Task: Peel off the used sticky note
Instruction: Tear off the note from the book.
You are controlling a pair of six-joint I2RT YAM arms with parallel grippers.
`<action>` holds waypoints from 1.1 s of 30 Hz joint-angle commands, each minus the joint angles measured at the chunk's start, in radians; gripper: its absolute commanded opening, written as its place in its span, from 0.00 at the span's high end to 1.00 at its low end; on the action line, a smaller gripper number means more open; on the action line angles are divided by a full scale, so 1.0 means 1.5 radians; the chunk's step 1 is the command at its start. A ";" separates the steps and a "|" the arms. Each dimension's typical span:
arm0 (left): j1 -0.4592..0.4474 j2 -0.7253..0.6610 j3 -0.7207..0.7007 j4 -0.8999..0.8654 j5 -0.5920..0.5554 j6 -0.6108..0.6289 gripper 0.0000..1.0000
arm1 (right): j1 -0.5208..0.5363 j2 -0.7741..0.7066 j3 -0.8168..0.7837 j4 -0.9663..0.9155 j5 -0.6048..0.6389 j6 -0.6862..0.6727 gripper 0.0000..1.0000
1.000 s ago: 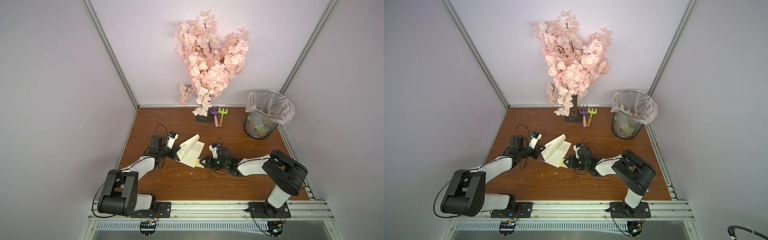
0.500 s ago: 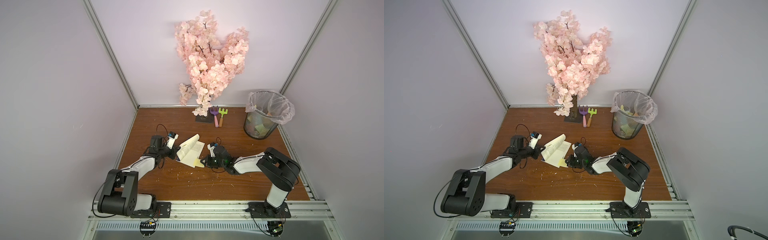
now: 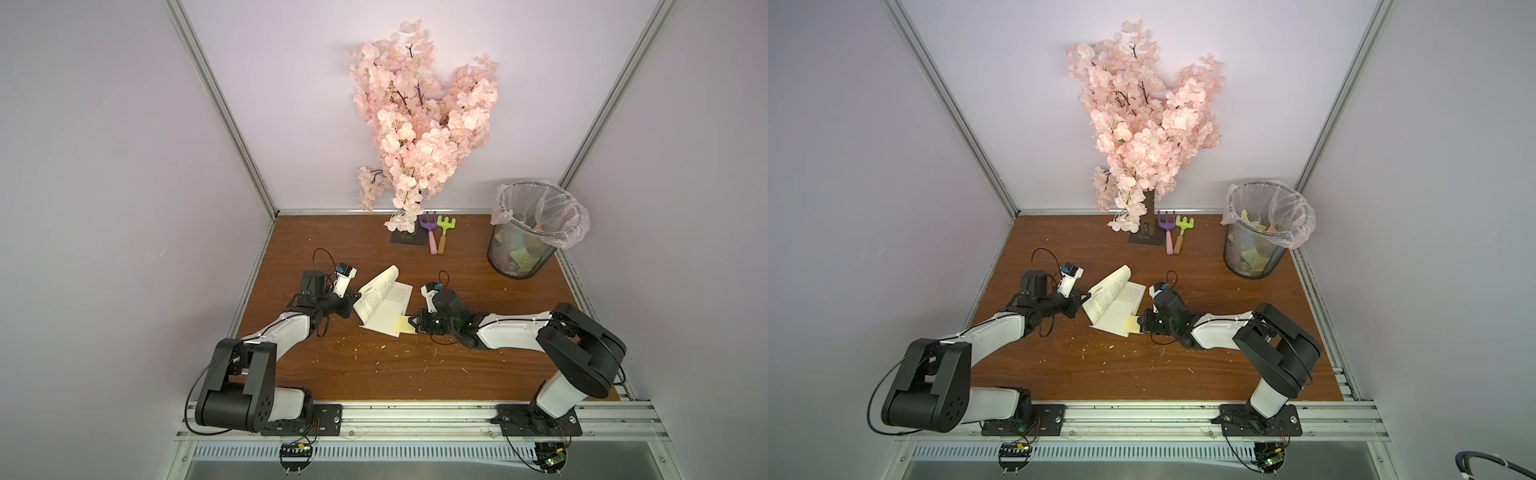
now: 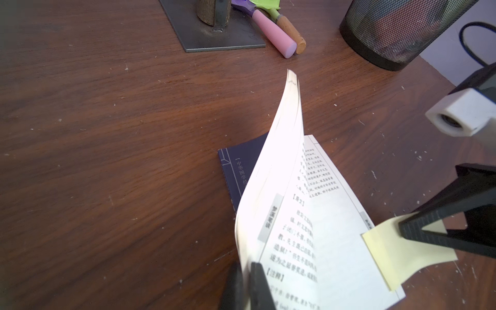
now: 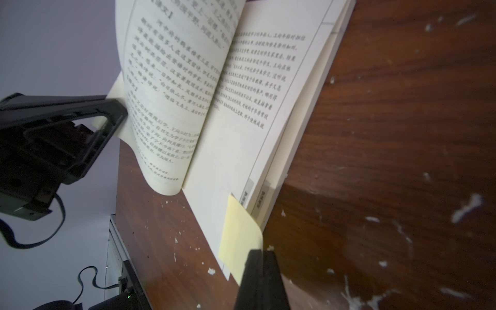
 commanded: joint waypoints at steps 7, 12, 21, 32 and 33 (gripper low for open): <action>0.011 0.012 -0.010 -0.030 -0.011 0.002 0.99 | -0.032 -0.044 -0.017 -0.018 -0.042 -0.075 1.00; 0.012 0.013 -0.009 -0.030 -0.008 0.002 0.99 | -0.018 -0.055 0.015 -0.063 -0.035 -0.142 1.00; 0.012 0.013 -0.005 -0.037 -0.001 0.000 0.99 | 0.044 -0.047 0.120 -0.255 0.074 -0.282 1.00; 0.012 0.017 0.004 -0.045 0.009 -0.002 0.99 | 0.114 -0.034 0.190 -0.359 0.164 -0.363 1.00; 0.012 0.018 0.004 -0.045 0.009 -0.001 0.99 | 0.118 -0.033 0.193 -0.359 0.165 -0.367 1.00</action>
